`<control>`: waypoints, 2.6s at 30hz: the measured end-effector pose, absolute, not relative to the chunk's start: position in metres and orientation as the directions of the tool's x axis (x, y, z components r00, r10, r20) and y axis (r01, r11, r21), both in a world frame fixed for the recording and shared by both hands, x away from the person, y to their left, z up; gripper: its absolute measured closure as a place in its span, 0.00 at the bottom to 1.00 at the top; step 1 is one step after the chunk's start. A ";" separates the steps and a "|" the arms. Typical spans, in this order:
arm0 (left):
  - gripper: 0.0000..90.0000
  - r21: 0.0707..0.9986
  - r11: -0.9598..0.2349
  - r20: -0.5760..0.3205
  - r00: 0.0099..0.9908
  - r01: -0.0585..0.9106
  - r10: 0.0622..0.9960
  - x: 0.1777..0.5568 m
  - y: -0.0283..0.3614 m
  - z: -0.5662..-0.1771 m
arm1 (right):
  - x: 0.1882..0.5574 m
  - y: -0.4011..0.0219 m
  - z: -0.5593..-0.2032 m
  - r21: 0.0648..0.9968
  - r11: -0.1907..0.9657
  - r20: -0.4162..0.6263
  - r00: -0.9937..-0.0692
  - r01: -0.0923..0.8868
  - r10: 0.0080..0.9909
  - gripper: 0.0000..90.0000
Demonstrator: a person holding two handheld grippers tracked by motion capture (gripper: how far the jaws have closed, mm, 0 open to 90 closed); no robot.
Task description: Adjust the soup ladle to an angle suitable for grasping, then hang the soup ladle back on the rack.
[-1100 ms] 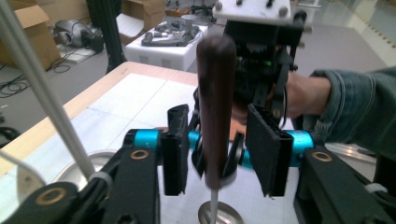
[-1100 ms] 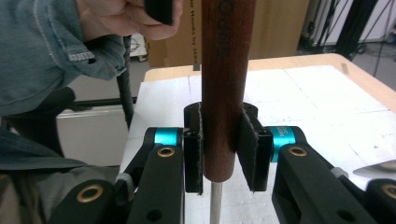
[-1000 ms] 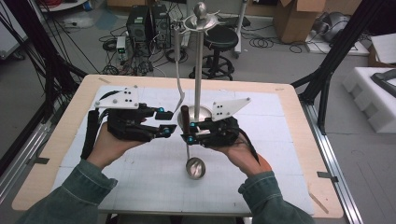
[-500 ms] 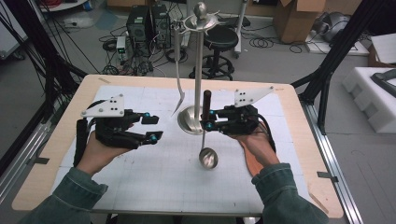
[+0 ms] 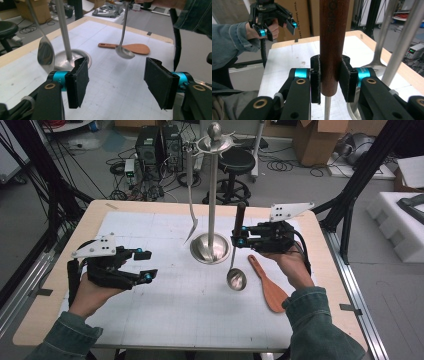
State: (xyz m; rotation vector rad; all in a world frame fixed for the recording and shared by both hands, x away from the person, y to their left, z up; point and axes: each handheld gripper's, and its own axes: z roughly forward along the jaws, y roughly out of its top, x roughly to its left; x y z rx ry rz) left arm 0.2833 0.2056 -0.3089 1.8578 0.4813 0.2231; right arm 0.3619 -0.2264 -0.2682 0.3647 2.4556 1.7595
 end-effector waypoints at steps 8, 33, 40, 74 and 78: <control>0.35 0.934 -0.276 -0.083 0.887 0.229 0.455 0.285 0.214 -0.324 | 0.368 -0.233 -0.264 0.942 0.301 0.067 -0.961 0.149 0.267 0.82; 0.29 0.926 -0.301 -0.057 0.870 0.230 0.490 0.277 0.222 -0.361 | 0.390 -0.245 -0.249 0.946 0.295 0.048 -0.961 0.131 0.273 0.82; 0.28 0.924 -0.297 -0.065 0.864 0.241 0.500 0.274 0.223 -0.369 | 0.393 -0.247 -0.248 0.943 0.305 0.045 -0.962 0.131 0.271 0.82; 0.27 0.933 -0.270 -0.083 0.874 0.237 0.479 0.271 0.224 -0.373 | 0.424 -0.253 -0.200 0.945 0.306 0.025 -0.957 0.117 0.289 0.82; 0.27 0.937 -0.263 -0.083 0.876 0.231 0.474 0.271 0.225 -0.373 | 0.431 -0.250 -0.196 0.943 0.312 0.024 -0.958 0.117 0.286 0.82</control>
